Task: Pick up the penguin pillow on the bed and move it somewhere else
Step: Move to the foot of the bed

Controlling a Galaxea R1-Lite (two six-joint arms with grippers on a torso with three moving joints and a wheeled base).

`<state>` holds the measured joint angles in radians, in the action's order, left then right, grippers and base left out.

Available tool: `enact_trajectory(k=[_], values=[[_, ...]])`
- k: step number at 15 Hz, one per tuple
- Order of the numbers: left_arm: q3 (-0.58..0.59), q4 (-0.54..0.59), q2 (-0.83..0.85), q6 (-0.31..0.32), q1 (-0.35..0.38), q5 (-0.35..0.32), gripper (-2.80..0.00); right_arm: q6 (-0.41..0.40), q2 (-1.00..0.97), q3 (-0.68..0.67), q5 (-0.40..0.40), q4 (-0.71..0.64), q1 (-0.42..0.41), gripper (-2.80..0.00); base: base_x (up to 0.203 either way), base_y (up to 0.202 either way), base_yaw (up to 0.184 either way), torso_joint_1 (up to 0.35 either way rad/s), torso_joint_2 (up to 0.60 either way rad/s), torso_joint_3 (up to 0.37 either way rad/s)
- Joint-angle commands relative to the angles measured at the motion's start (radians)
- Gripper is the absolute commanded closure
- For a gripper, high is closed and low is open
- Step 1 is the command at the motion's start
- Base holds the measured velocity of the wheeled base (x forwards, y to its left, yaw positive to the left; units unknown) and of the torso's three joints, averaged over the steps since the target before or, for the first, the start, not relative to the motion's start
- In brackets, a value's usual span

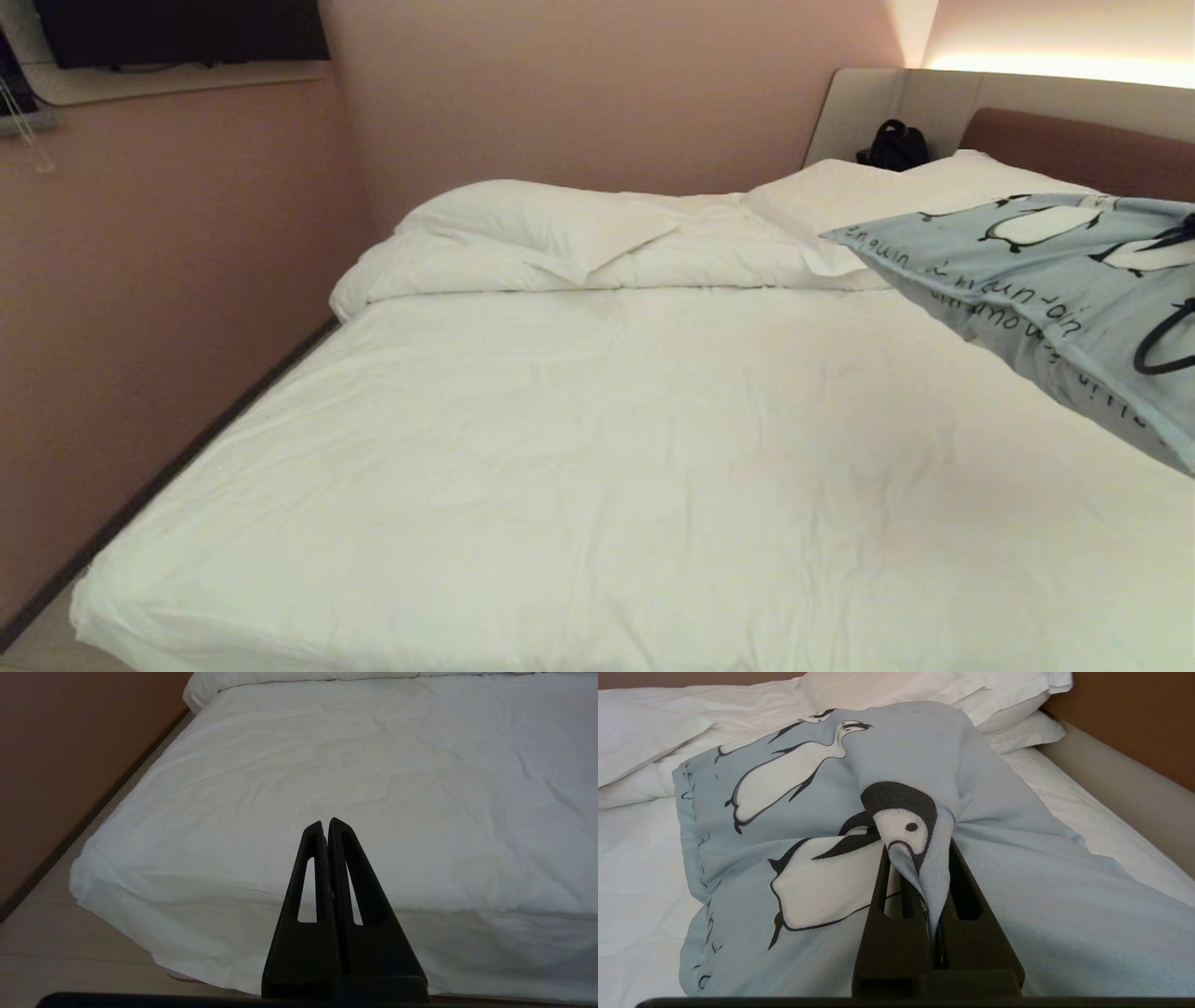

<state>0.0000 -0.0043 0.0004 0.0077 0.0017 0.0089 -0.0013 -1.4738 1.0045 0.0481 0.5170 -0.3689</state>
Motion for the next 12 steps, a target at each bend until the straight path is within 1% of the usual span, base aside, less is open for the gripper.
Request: enact_trajectory(k=[1, 5, 12], values=[[0.0, 0.0, 0.0, 0.0, 0.001, 0.0, 0.0, 0.001, -0.007, 0.002, 0.001, 0.003, 0.006, 0.0, 0.0, 0.197, 0.001, 0.001, 0.0, 0.002], [0.0, 0.0, 0.0, 0.0, 0.0, 0.0, 0.0, 0.006, -0.012, 0.006, -0.002, 0.001, 0.032, 0.0, 0.0, 0.196, -0.001, 0.003, 0.0, 0.0], [0.0, 0.0, 0.0, 0.0, 0.0, 0.0, 0.0, 0.015, -0.034, 0.009, -0.005, 0.0, 0.05, 0.0, 0.0, 0.194, -0.001, 0.003, 0.0, 0.001]])
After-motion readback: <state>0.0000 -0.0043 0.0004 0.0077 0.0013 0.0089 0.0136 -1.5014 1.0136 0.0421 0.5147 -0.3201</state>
